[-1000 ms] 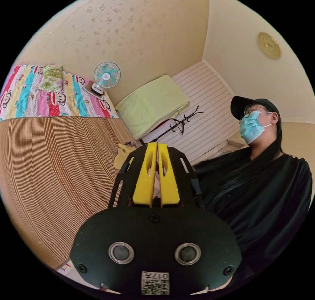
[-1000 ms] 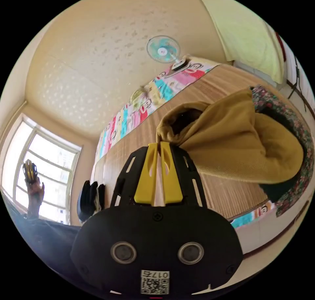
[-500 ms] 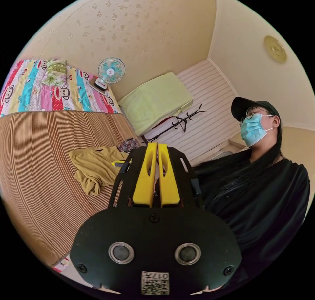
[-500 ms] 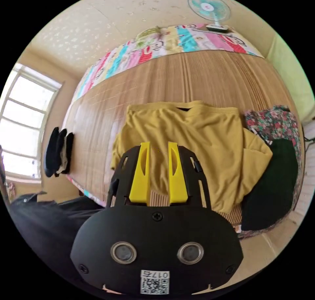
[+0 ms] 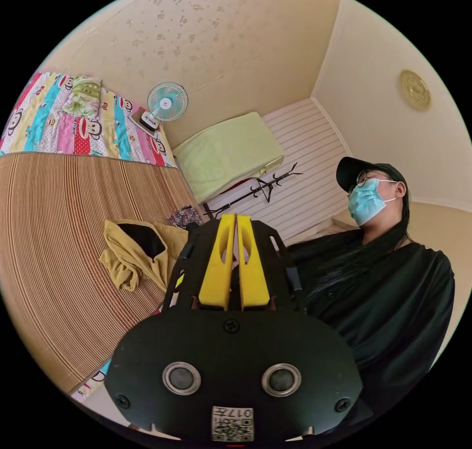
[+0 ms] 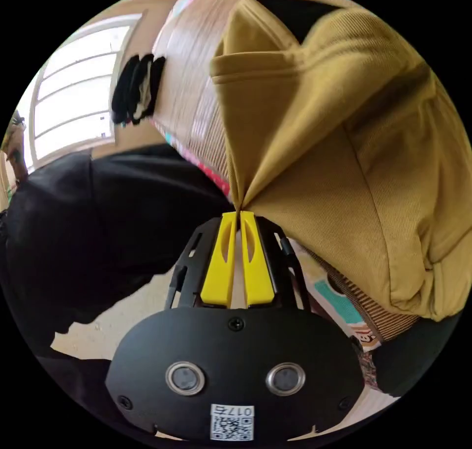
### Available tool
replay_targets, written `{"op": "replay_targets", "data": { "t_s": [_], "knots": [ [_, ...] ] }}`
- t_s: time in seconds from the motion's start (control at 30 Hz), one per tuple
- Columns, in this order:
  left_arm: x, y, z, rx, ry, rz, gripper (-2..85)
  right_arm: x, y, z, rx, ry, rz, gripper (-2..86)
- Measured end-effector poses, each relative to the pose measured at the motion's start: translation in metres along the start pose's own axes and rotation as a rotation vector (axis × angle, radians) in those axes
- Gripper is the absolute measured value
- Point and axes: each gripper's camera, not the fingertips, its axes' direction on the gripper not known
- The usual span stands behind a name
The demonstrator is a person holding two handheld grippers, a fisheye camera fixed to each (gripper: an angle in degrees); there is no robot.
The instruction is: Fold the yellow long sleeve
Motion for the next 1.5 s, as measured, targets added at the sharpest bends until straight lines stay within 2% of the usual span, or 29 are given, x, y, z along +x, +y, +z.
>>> {"op": "replay_targets", "data": {
  "t_s": [0.07, 0.1, 0.13, 0.23, 0.3, 0.4, 0.47, 0.57, 0.73, 0.87, 0.97, 1.07, 1.17, 1.23, 1.3, 1.33, 1.43, 1.5],
  "knots": [
    [-0.005, -0.003, -0.004, 0.018, 0.021, -0.017, -1.0, 0.000, 0.010, -0.003, -0.078, 0.132, 0.022, 2.5],
    [-0.007, -0.004, -0.005, 0.030, 0.034, -0.019, -1.0, 0.004, 0.018, -0.023, -0.040, 0.163, 0.040, 2.7],
    [-0.009, -0.005, -0.004, 0.027, 0.054, -0.013, -1.0, 0.007, 0.023, -0.038, 0.000, 0.168, 0.048, 2.7],
    [-0.013, -0.012, 0.015, -0.075, 0.085, 0.011, -1.0, 0.030, 0.052, -0.132, 0.276, 0.293, 0.178, 4.0],
    [-0.013, -0.017, 0.029, -0.130, 0.075, 0.032, -1.0, 0.056, 0.074, -0.202, 0.480, 0.512, 0.438, 6.1],
    [-0.014, -0.026, 0.054, -0.185, 0.029, 0.035, -1.0, 0.093, 0.089, -0.258, 0.578, 0.628, 0.773, 9.0],
    [-0.017, -0.030, 0.071, -0.218, 0.011, 0.028, -1.0, 0.114, 0.081, -0.264, 0.575, 0.597, 0.834, 9.5],
    [-0.015, -0.035, 0.097, -0.297, -0.054, 0.048, -1.0, 0.152, 0.045, -0.219, 0.400, 0.408, 0.898, 8.0],
    [-0.010, -0.037, 0.092, -0.324, -0.179, 0.022, -1.0, 0.067, 0.043, -0.207, 0.704, 0.542, 1.043, 3.7],
    [-0.017, -0.038, 0.055, -0.207, -0.099, -0.021, -1.0, -0.060, 0.083, -0.193, 1.020, 0.662, 1.089, 1.5],
    [-0.025, -0.037, 0.026, -0.109, -0.047, -0.051, -1.0, -0.133, 0.102, -0.185, 1.109, 0.893, 1.101, 1.0],
    [-0.032, -0.041, 0.013, -0.065, -0.009, -0.058, -1.0, -0.164, 0.123, -0.201, 1.253, 0.828, 1.038, 0.8],
    [-0.032, -0.055, 0.013, -0.079, 0.033, -0.024, -1.0, -0.159, 0.134, -0.224, 1.307, 0.887, 1.051, 0.9],
    [-0.027, -0.066, 0.015, -0.095, 0.038, 0.020, -1.0, -0.120, 0.138, -0.226, 1.246, 0.910, 1.180, 1.2],
    [-0.022, -0.073, 0.017, -0.111, 0.038, 0.052, -1.0, -0.057, 0.153, -0.217, 1.110, 0.854, 1.464, 1.9],
    [-0.020, -0.075, 0.017, -0.121, 0.034, 0.067, -1.0, -0.049, 0.157, -0.215, 1.115, 0.837, 1.483, 2.2],
    [-0.020, -0.072, 0.017, -0.156, 0.011, 0.048, -1.0, -0.048, 0.138, -0.206, 1.197, 0.841, 1.280, 4.7],
    [-0.026, -0.066, 0.016, -0.167, -0.005, 0.013, -1.0, -0.032, 0.080, -0.194, 1.140, 0.777, 0.912, 5.6]
  ]
}}
